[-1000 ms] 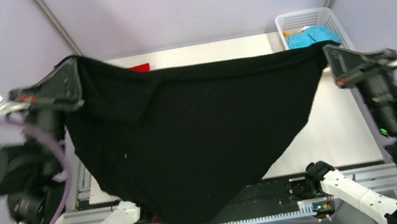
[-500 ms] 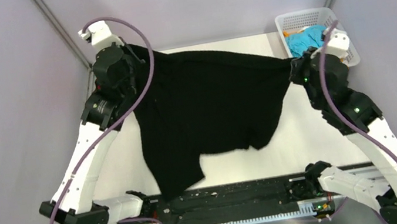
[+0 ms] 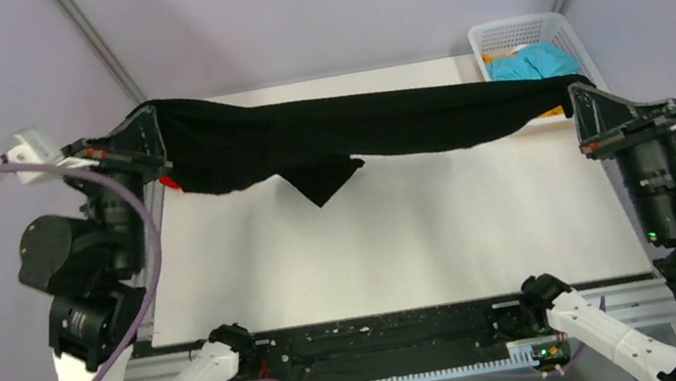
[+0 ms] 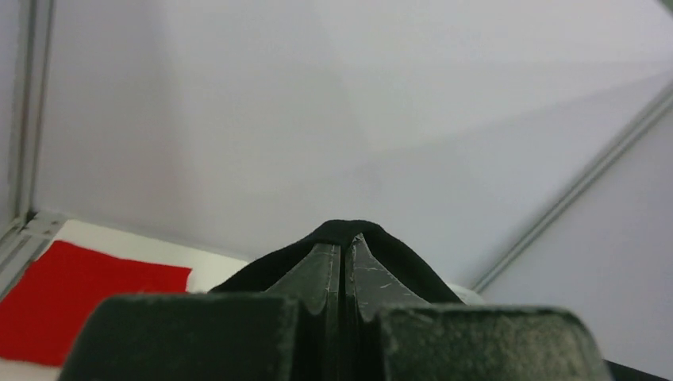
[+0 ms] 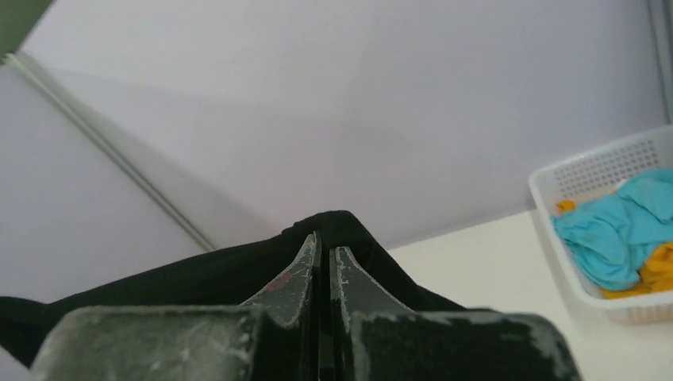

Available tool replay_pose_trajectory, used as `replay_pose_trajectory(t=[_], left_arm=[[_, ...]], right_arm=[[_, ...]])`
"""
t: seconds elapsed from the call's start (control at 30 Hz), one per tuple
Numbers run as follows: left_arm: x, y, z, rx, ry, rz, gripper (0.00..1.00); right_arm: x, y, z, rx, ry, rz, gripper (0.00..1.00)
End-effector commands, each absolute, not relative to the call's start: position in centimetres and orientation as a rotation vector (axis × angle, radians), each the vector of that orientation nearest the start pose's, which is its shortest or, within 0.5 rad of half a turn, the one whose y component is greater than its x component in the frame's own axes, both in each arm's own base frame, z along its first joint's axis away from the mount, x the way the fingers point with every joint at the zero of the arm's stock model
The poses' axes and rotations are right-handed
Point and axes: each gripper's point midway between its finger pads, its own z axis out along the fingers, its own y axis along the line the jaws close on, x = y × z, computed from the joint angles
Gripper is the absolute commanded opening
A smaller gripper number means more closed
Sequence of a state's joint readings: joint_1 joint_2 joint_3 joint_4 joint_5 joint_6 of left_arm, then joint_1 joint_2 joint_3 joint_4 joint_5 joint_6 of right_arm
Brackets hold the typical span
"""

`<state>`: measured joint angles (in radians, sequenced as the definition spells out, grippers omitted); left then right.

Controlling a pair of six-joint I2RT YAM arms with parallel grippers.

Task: Fold and stack the t-shirts
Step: Flatten out the tshirt

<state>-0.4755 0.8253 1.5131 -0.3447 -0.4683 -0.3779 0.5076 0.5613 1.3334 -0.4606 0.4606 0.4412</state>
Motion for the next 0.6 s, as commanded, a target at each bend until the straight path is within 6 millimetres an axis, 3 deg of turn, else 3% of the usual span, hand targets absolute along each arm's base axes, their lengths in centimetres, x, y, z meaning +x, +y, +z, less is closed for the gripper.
replay_pose_trajectory(t=[0.0,0.2,0.3,0.43,0.57], left_arm=[[18.3,-6.1,59.8,-0.212,1.105,-0.654,0.00],[12.3,-6.3,63.9,-0.074,0.997,-0.783,0.00],[11.1,-6.2,65.2,-0.050,0.961,-0.801,0.00],[11.8,-6.6,65.9,-0.042,0.969,-0.792,0.00],[16.5,-7.1,64.8,-0.107,1.035,-0.707,0.00]], right_arm=[[12.8,2.7,55.7,0.251,1.109,0.665,0.00],[8.3,2.1,58.5,0.177,1.021,0.745,0.00],[6.4,1.5,59.4,0.166,0.967,0.775,0.00],[6.4,0.0,59.3,0.242,0.949,0.729,0.00],[9.8,-1.4,57.3,0.380,0.999,0.605,0.00]])
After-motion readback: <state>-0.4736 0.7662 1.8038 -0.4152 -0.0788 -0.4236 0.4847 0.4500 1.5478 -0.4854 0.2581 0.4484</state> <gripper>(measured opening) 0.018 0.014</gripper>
